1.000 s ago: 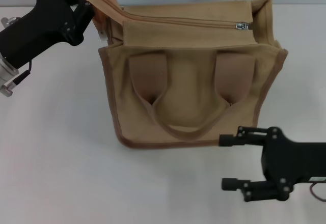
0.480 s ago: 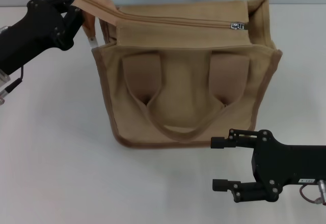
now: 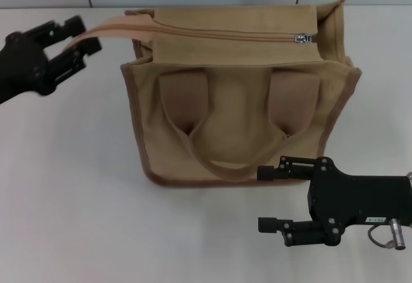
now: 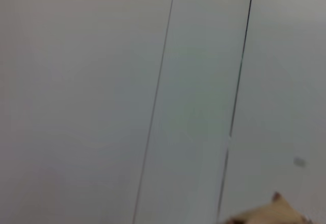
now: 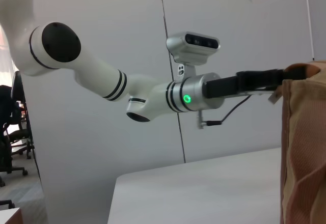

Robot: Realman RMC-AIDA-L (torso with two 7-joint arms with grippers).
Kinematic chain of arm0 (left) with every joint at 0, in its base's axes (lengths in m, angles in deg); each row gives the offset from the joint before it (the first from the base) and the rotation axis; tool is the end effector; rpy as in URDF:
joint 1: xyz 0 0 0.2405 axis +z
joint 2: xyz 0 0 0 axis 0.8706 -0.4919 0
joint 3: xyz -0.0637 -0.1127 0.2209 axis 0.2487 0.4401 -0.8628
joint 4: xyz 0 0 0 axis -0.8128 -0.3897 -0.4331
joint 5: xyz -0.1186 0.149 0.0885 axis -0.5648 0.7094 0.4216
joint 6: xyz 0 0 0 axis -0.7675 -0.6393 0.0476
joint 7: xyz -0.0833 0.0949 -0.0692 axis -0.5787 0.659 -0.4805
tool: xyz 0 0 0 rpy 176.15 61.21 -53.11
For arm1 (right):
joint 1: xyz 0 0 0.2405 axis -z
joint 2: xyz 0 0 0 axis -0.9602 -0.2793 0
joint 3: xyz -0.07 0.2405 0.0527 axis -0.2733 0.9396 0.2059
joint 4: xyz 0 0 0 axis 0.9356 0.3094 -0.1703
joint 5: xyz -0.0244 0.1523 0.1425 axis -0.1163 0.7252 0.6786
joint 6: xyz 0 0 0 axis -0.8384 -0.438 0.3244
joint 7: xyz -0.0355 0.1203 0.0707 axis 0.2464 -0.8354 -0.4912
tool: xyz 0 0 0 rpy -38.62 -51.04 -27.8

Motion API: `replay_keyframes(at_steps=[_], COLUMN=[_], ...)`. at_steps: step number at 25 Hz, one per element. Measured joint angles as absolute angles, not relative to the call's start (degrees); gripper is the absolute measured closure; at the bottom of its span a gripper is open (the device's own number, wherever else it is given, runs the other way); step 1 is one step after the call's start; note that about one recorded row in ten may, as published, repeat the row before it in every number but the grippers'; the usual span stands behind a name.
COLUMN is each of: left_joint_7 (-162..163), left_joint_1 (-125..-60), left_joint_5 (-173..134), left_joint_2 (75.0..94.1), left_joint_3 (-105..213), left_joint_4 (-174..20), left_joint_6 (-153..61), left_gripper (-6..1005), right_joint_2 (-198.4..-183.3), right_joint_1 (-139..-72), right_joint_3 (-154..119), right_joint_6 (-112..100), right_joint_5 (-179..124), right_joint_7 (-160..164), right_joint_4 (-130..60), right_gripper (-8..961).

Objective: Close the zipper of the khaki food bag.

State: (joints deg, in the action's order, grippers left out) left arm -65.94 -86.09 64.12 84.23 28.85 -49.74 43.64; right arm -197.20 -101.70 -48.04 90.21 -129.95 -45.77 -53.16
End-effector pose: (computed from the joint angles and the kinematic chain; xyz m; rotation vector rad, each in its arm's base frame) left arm -0.2818 0.3162 0.0606 -2.3459 -0.4681 -1.1215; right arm 0.2619 0.2527 -0.0368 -2.9147 0.2143 1.0402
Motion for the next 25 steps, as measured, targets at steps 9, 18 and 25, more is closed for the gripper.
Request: replay_keyframes(at_steps=[9, 18, 25], left_joint_7=[-70.7, -63.2, -56.4], left_joint_1=[-80.6, -80.6, -81.5], left_joint_5=[72.4, 76.4, 81.9], left_joint_2=[79.22, 82.98, 87.36], left_joint_3=[28.5, 19.0, 18.4], left_joint_4=[-44.4, -45.0, -46.0], left_joint_6=[54.8, 59.5, 56.6], left_gripper=[410, 181, 181], right_joint_2=[-197.31, -197.3, -197.29], right_joint_1=[-102.7, -102.4, -102.3], right_joint_3=[-47.6, -47.5, -47.5], right_joint_6=[87.7, 87.5, 87.2], right_joint_5=[-129.8, -129.7, -129.7], right_joint_7=[-45.5, -45.7, -45.4], right_joint_4=[-51.3, -50.8, -49.9], right_gripper=[203, 203, 202])
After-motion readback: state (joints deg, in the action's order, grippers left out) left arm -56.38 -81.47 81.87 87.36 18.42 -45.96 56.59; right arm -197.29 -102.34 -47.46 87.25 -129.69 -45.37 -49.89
